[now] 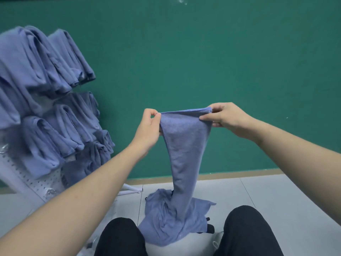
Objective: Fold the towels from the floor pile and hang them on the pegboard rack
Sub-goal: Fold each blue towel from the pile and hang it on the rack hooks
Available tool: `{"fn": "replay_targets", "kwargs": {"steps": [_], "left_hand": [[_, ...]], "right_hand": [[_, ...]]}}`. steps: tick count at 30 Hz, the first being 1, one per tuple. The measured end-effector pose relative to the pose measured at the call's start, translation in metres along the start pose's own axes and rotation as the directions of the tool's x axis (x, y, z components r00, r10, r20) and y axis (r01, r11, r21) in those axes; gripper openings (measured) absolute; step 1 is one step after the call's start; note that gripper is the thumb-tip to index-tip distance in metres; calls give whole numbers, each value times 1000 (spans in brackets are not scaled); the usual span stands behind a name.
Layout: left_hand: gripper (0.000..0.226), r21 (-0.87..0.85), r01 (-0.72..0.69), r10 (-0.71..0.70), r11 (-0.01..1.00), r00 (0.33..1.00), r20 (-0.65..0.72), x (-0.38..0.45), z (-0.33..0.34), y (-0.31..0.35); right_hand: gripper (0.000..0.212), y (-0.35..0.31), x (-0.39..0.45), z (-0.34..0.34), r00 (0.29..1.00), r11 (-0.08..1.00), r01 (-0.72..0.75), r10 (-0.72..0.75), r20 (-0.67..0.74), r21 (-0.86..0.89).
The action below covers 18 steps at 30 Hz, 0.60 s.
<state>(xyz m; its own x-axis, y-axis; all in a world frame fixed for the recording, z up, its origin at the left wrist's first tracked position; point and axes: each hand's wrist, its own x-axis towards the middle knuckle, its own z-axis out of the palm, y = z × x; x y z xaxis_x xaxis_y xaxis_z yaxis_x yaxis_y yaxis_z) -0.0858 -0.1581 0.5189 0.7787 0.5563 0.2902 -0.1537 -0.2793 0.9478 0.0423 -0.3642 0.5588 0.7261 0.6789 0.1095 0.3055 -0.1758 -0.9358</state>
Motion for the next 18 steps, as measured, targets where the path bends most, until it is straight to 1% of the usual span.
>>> {"fn": "replay_targets", "kwargs": {"steps": [1,3,5,6,7,8,10,12,15,16,18], "left_hand": [[14,1,-12,12,1000,1000,3,0,-2,5],[13,35,-26,26,999,1000,-2,-1,-5,13],[13,79,-27,28,996,1000,-4,-2,-8,21],[13,84,-21,21,996,1000,-10,-3,-9,24],[13,69,-15,16,998,1000,-19,-5,-9,28],[13,44,-17,18,999,999,-29,-6,-7,33],[12,27,-32,34,999,998,-57,-9,-4,42],[10,14,-32,33,999,997,-76,-12,0,46],[9,-56,28,-36,998,990,-138,-14,1,42],[9,-46,35,-43,998,985,-170,-14,0,39],[11,42,27,-18,999,977,-214,-15,-1,37]], "right_hand": [[5,-3,-1,-1,999,999,33,-34,-18,-31],[4,-8,-2,1,989,980,110,-124,-77,-163],[7,-12,-5,7,964,922,180,-235,-125,-343],[9,-15,-7,10,946,891,212,-289,-143,-401],[10,-19,-9,12,929,877,235,-329,-168,-419],[11,-22,-10,14,916,881,249,-349,-197,-402],[12,-28,-9,17,916,916,236,-322,-239,-325],[14,-32,-9,22,936,948,206,-264,-233,-244],[13,-41,-10,28,949,965,193,-230,-214,-177],[14,-43,-10,29,947,962,203,-241,-214,-184],[14,-44,-10,29,934,949,227,-275,-228,-217]]}}
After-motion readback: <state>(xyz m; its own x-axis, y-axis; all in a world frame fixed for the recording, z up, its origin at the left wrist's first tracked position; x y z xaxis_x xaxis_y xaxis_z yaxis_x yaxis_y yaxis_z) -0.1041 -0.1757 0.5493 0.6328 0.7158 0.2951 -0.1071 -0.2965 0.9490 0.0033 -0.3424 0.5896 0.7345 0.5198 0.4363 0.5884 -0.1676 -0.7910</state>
